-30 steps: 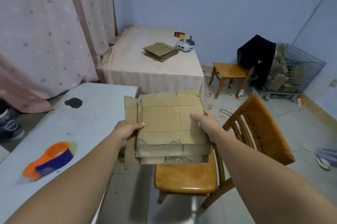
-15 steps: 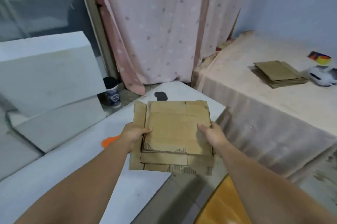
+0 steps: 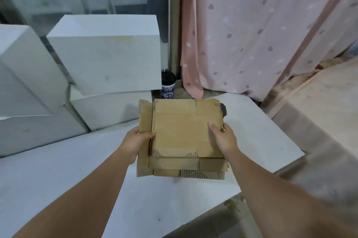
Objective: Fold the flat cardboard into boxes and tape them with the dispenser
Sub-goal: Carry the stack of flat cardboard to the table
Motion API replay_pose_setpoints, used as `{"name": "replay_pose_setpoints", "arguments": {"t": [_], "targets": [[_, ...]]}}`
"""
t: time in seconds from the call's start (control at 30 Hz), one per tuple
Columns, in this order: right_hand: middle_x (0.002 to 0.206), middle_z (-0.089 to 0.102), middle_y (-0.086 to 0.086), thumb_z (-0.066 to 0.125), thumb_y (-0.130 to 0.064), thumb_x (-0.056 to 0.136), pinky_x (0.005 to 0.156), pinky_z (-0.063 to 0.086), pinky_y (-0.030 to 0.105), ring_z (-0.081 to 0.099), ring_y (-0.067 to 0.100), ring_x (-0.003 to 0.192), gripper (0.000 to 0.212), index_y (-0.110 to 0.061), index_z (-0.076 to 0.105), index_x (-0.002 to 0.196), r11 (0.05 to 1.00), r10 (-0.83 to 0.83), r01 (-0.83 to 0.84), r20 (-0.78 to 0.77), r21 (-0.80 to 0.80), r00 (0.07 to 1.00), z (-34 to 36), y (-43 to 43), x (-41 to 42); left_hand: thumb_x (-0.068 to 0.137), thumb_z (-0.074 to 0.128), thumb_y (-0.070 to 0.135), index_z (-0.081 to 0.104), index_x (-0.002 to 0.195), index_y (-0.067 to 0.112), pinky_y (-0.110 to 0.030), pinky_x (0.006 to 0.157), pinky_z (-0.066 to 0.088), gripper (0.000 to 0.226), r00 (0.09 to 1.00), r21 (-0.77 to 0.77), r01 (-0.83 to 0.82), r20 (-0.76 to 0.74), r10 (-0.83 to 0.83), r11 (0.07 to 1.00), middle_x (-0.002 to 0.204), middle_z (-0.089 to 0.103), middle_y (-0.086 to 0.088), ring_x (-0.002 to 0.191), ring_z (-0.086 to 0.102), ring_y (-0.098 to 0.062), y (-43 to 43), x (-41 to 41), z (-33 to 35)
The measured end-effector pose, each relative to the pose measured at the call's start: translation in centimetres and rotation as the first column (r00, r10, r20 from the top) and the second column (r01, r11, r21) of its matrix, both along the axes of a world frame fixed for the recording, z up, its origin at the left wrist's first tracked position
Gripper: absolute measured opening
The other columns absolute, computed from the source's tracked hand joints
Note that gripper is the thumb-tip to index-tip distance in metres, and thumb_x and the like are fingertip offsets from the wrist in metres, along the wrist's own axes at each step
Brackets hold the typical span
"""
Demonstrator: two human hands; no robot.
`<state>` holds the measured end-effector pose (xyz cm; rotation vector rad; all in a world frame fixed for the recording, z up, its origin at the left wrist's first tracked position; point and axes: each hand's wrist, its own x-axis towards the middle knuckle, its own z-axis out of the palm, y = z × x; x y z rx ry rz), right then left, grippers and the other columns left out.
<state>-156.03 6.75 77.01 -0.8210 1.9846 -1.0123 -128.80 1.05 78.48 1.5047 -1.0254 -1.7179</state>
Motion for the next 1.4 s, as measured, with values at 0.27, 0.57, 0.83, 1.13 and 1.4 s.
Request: {"name": "replay_pose_setpoints", "arguments": {"t": [0.27, 0.57, 0.83, 1.13, 1.4], "targets": [[0.136, 0.051, 0.006, 0.057, -0.053, 0.089, 0.086, 0.032, 0.029, 0.049, 0.027, 0.121, 0.065, -0.016, 0.042, 0.140, 0.999, -0.047, 0.048, -0.029, 0.023, 0.998, -0.6, -4.1, -0.2, 0.083, 0.071, 0.019, 0.068, 0.104, 0.014, -0.037, 0.079, 0.053, 0.022, 0.999, -0.021, -0.007, -0.054, 0.006, 1.000, 0.098, 0.073, -0.003, 0.097, 0.067, -0.025, -4.2, -0.5, -1.2], [0.117, 0.051, -0.002, 0.058, -0.046, 0.091, 0.088, 0.038, 0.028, 0.051, 0.025, 0.115, 0.059, -0.013, 0.044, 0.139, 1.000, 0.014, -0.012, -0.044, 0.029, 0.999, 0.7, -7.4, -2.4, 0.091, 0.060, 0.015, 0.069, 0.104, 0.008, -0.056, 0.095, 0.046, 0.018, 0.969, -0.001, -0.230, -0.095, 0.229, 0.973, 0.106, 0.069, -0.016, 0.104, 0.062, -0.038, -6.3, -2.5, -2.4], [0.129, 0.056, 0.007, 0.053, -0.035, 0.097, 0.100, 0.043, 0.039, 0.053, 0.027, 0.116, 0.047, -0.013, 0.045, 0.138, 0.977, 0.191, -0.189, -0.006, 0.095, 0.982, -1.3, -11.4, -8.2, 0.096, 0.051, 0.011, 0.067, 0.101, 0.015, -0.041, 0.087, 0.049, 0.017, 0.920, -0.048, -0.380, 0.079, 0.383, 0.924, 0.108, 0.067, -0.012, 0.095, 0.061, -0.029, -6.8, -7.5, -4.9], [0.135, 0.052, 0.009, 0.050, -0.037, 0.097, 0.099, 0.039, 0.039, 0.049, 0.030, 0.122, 0.048, -0.014, 0.043, 0.139, 0.934, 0.309, -0.313, 0.049, 0.171, 0.950, -6.8, -14.3, -17.3, 0.095, 0.047, 0.010, 0.061, 0.107, 0.015, -0.046, 0.090, 0.049, 0.019, 0.900, 0.127, -0.434, 0.107, 0.423, 0.892, 0.105, 0.065, -0.010, 0.100, 0.060, -0.030, -4.2, -17.9, -6.1], [0.128, 0.057, 0.004, 0.058, -0.057, 0.085, 0.090, 0.044, 0.036, 0.054, 0.028, 0.115, 0.065, -0.019, 0.043, 0.137, 0.920, 0.327, -0.320, 0.006, 0.225, 0.945, -10.0, -12.9, -19.5, 0.088, 0.061, 0.013, 0.058, 0.114, 0.010, -0.017, 0.059, 0.046, 0.026, 0.887, 0.060, -0.439, 0.192, 0.421, 0.897, 0.100, 0.068, -0.003, 0.083, 0.062, -0.009, -2.0, -22.0, -8.8]]}}
